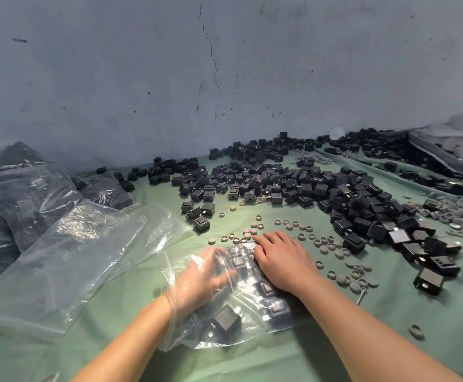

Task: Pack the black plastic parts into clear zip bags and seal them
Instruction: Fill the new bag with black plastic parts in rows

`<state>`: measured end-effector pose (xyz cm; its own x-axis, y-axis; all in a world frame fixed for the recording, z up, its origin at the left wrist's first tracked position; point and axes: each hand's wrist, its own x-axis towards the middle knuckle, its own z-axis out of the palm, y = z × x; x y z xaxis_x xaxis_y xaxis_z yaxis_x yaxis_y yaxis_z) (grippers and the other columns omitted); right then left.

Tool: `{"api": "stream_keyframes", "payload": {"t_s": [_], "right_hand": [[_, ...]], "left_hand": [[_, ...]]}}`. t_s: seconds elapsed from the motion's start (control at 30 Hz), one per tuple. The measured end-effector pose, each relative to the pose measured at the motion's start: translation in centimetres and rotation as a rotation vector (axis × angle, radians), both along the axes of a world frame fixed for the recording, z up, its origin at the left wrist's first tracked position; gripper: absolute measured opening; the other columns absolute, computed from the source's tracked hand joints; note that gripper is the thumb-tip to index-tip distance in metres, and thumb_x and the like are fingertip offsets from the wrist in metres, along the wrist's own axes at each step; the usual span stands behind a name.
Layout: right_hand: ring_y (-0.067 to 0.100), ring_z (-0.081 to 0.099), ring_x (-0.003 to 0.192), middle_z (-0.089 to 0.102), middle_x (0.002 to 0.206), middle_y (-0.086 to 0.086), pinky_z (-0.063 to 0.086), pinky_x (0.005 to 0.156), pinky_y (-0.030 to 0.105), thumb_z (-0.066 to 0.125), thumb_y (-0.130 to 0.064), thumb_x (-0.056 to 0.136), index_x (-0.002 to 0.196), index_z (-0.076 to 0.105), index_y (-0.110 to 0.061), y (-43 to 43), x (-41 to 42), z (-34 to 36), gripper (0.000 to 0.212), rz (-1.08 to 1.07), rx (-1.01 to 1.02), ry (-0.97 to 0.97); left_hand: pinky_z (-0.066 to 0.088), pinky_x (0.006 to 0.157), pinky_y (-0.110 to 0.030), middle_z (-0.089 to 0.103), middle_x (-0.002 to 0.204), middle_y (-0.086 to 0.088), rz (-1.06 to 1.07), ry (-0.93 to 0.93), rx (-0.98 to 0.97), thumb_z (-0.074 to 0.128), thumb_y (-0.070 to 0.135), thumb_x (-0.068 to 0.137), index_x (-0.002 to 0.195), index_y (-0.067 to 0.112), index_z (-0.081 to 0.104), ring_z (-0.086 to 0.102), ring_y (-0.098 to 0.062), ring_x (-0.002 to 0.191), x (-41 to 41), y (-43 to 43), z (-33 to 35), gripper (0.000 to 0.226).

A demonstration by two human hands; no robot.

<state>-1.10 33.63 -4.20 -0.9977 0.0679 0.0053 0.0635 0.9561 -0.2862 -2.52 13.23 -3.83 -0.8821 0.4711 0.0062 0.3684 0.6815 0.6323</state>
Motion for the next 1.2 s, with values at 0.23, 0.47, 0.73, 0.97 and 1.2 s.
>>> {"api": "stream_keyframes", "payload": {"t_s": [0.23, 0.47, 0.73, 0.97, 1.2], "right_hand": [[0.017, 0.014, 0.152, 0.026, 0.164, -0.004, 0.012, 0.123, 0.042, 0.016, -0.041, 0.105, 0.156, 0.026, -0.033, 0.0, 0.1, 0.2, 0.053, 0.006, 0.008, 0.006], [0.017, 0.013, 0.153, 0.025, 0.164, -0.004, 0.011, 0.124, 0.043, 0.016, -0.042, 0.105, 0.157, 0.026, -0.033, -0.1, 0.1, 0.2, 0.053, 0.003, 0.003, 0.001], [0.018, 0.012, 0.153, 0.024, 0.165, -0.004, 0.01, 0.124, 0.044, 0.015, -0.042, 0.105, 0.157, 0.024, -0.034, -0.1, 0.2, 0.2, 0.054, 0.002, 0.002, -0.004], [0.017, 0.011, 0.153, 0.025, 0.165, -0.005, 0.01, 0.123, 0.043, 0.016, -0.042, 0.105, 0.157, 0.025, -0.034, 0.0, 0.2, 0.1, 0.053, 0.002, 0.005, 0.002], [0.018, 0.013, 0.153, 0.025, 0.164, -0.004, 0.012, 0.124, 0.043, 0.016, -0.04, 0.105, 0.157, 0.025, -0.033, -0.1, 0.2, 0.3, 0.053, 0.008, 0.002, 0.0]], "left_hand": [[0.056, 0.077, -0.021, 0.067, 0.104, 0.01, -0.2, -0.159, 0.076, 0.069, 0.036, 0.09, 0.115, 0.034, 0.064, 0.066, 0.001, 0.089, -0.9, -3.0, 2.2, 0.026], [0.054, 0.084, -0.026, 0.058, 0.105, 0.028, -0.381, -0.212, -0.138, 0.068, 0.079, 0.068, 0.107, 0.056, 0.065, 0.061, 0.005, 0.097, 0.2, -5.3, 3.4, 0.046], [0.038, 0.079, -0.017, 0.052, 0.105, 0.017, -0.454, 0.02, -0.299, 0.061, 0.063, 0.082, 0.099, 0.037, 0.067, 0.044, 0.01, 0.092, 1.3, -3.6, 3.6, 0.031], [0.037, 0.082, -0.014, 0.057, 0.107, 0.011, -0.487, 0.148, -0.386, 0.063, 0.063, 0.084, 0.117, 0.03, 0.065, 0.05, -0.004, 0.096, 1.9, -2.4, 3.8, 0.047], [0.049, 0.081, -0.011, 0.062, 0.102, 0.003, -0.321, 0.346, -0.096, 0.071, 0.013, 0.088, 0.12, 0.009, 0.057, 0.061, -0.007, 0.084, 2.1, -2.8, 3.1, 0.035]]}}
